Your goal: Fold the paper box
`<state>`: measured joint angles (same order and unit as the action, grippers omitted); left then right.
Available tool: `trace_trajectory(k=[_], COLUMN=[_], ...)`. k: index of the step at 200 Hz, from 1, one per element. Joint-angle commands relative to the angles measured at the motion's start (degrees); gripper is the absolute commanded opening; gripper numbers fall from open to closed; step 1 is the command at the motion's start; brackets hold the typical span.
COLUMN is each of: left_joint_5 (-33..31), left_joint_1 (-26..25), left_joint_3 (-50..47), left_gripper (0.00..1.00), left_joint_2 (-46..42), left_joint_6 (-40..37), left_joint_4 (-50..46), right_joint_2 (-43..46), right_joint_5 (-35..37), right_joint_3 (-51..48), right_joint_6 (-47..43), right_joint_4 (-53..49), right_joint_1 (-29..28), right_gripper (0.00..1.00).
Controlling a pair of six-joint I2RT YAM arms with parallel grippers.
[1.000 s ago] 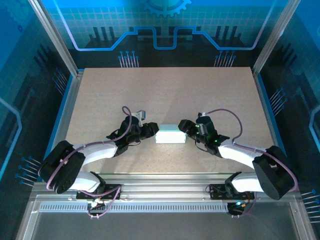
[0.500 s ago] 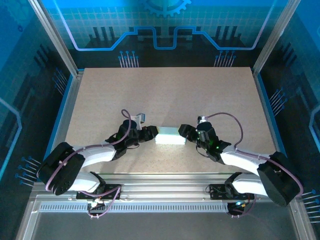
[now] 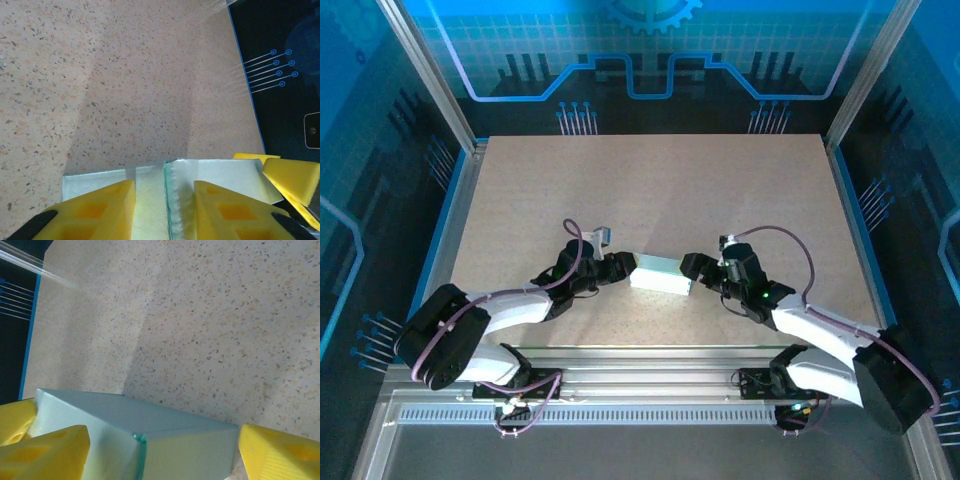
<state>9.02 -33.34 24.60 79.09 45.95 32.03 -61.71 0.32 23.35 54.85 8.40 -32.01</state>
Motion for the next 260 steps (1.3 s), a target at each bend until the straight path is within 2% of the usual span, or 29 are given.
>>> trace_trajectory(k=[1,34,55,139,160,174,190,214,223,242,250,260], left_joint_5=[-2.59,-2.64,-2.52,-2.83,-2.69,-2.60,-2.44,-2.51,-2.65,-3.04,-3.06,-3.14], left_joint_1=[-0.63,-0.71,-0.67,-0.65,-0.60,-0.62,-0.67,-0.60,-0.64,-0.64,-0.65,-0.65], left_joint_3=[-3.18,-3.10,-2.90,-3.14,-3.17,-3.33,-3.18,-3.16,-3.07,-3.05,-2.98,-2.93], left_gripper=[0.34,0.34,0.34,0.33,0.33,0.32,0.32,0.32,0.32,0.32,0.33,0.33], left_joint_2=[4.19,4.67,4.96,5.36,6.05,6.50,6.87,6.48,6.12,5.49,5.37,5.27], left_joint_6=[-2.84,-3.06,-3.28,-3.59,-3.59,-3.59,-3.59,-3.85,-4.10,-4.47,-4.55,-4.64], left_joint_4=[-16.56,-16.29,-16.21,-16.14,-15.48,-15.04,-14.66,-14.89,-15.23,-16.06,-16.19,-16.33], right_joint_2=[2.86,5.10,5.29,2.56,1.05,0.25,0.18,1.73,2.44,3.85,4.22,4.24], right_joint_5=[-3.81,-5.49,-5.94,-3.91,-4.38,-4.75,-5.39,-5.50,-5.60,-5.17,-4.81,-4.30], right_joint_3=[0.16,-2.94,-4.86,-8.92,-9.97,-9.87,-8.94,-6.17,-4.93,-1.47,0.18,2.44], right_joint_6=[0.51,2.67,3.50,3.51,3.74,3.52,2.55,1.26,0.70,-1.14,-2.17,-3.88], right_joint_4=[-2.61,-2.61,-2.34,-4.45,-2.64,-2.26,-2.33,-4.46,-5.09,-6.82,-7.65,-9.32], right_joint_1=[1.39,2.26,2.31,2.31,2.30,2.30,2.23,2.22,2.21,2.29,2.30,2.39], right_gripper=[0.79,0.73,0.65,0.25,0.18,0.06,0.00,0.01,0.11,0.41,0.50,0.57])
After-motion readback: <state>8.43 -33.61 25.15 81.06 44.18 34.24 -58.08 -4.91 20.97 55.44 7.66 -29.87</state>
